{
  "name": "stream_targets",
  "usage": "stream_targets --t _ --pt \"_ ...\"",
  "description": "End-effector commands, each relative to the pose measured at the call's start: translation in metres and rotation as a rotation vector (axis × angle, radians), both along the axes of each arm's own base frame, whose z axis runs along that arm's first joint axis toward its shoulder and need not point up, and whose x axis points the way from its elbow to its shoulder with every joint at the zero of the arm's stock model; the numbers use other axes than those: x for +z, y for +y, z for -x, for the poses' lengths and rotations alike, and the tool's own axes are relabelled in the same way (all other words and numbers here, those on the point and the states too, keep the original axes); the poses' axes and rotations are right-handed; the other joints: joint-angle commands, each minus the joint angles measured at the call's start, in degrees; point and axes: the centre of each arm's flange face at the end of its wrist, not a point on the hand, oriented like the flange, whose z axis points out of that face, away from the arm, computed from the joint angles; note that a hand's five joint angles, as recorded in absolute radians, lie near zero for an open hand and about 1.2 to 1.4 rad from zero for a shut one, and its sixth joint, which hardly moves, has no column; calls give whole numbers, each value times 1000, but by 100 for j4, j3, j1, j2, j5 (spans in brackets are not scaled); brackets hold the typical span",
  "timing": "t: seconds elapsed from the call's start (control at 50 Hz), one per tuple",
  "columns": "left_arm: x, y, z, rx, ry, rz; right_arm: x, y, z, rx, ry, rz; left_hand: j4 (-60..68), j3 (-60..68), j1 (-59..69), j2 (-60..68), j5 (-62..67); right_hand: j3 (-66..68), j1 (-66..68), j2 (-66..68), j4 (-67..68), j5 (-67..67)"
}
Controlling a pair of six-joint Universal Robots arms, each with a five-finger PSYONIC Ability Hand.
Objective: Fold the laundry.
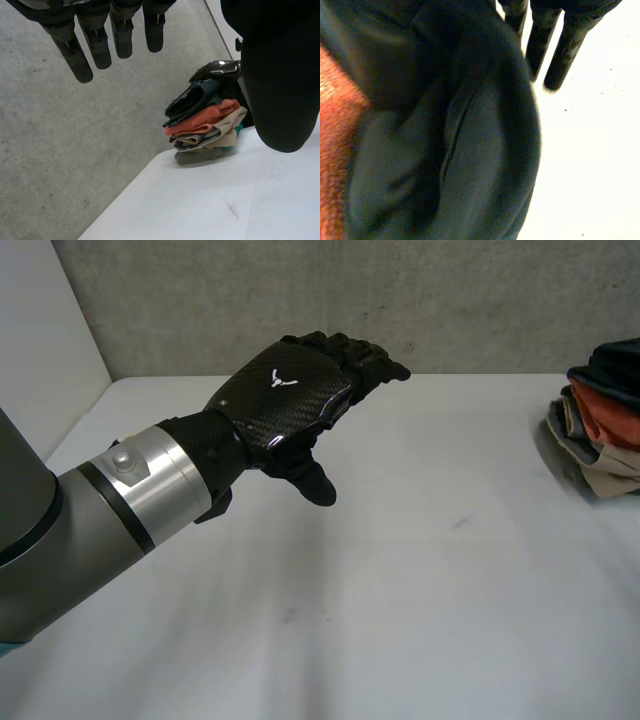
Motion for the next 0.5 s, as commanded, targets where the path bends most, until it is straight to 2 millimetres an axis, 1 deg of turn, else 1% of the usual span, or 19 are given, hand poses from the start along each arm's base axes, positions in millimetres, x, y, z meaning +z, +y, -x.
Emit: stream_targets --t 0.02,0.1,0.12,0.14,0.18,0.2,0.22,0.24,0.3,0.32,0.36,0.38,0.42,0.44,0.46,0.5 --pt "0 1 1 -5 0 0 31 23 -9 -43 -59 -44 193 203 284 188 209 -829 -510 -746 -846 -1124" --pt "-1 1 1 -5 -1 -2 44 40 -10 -106 -132 -126 193 203 284 188 209 -829 -510 -746 -846 -1124" --pt "0 2 1 -5 0 -1 46 43 -7 -125 -137 -139 193 203 284 188 209 -829 -510 -746 -846 -1124" --pt "-1 1 1 -5 -1 -2 47 50 2 -165 -159 -176 193 203 284 188 209 -829 -510 -746 -846 -1124" --pt "-1 1 1 -5 -1 -2 48 57 12 -208 -174 -208 193 203 284 188 209 -829 -510 -746 -846 -1124" --pt "-1 1 1 -5 -1 -2 50 65 24 -255 -181 -236 193 203 284 188 209 -829 -510 -746 -846 -1124" --pt "-1 1 1 -5 -1 -2 51 69 31 -281 -180 -249 193 203 284 188 209 -829 -510 -746 -846 -1124" --pt "-1 1 1 -5 -1 -2 54 78 44 -337 -175 -272 193 203 284 188 209 -829 -510 -746 -846 -1124" --pt "-1 1 1 -5 -1 -2 56 90 67 -435 -146 -300 193 203 284 188 209 -829 -510 -746 -846 -1124" --pt "-1 2 1 -6 -1 -3 57 96 83 -512 -113 -313 193 203 284 188 209 -829 -510 -746 -846 -1124" --pt "0 1 1 -5 1 -1 62 102 102 -603 -64 -305 193 203 284 188 209 -829 -510 -746 -846 -1124" --pt "0 1 1 -5 1 -1 70 106 118 -701 -5 -283 193 203 284 188 209 -829 -510 -746 -846 -1124" --pt "1 1 1 -5 2 0 80 109 133 -805 51 -256 193 203 284 188 209 -829 -510 -746 -846 -1124" --pt "1 1 1 -5 2 0 89 110 142 -890 95 -231 193 203 284 188 209 -829 -510 -746 -846 -1124" --pt "1 1 1 -3 3 2 94 110 145 -929 111 -217 193 203 284 188 209 -829 -510 -746 -846 -1124" --pt "2 1 1 -3 5 6 101 108 146 -975 123 -186 193 203 284 188 209 -829 -510 -746 -846 -1124"
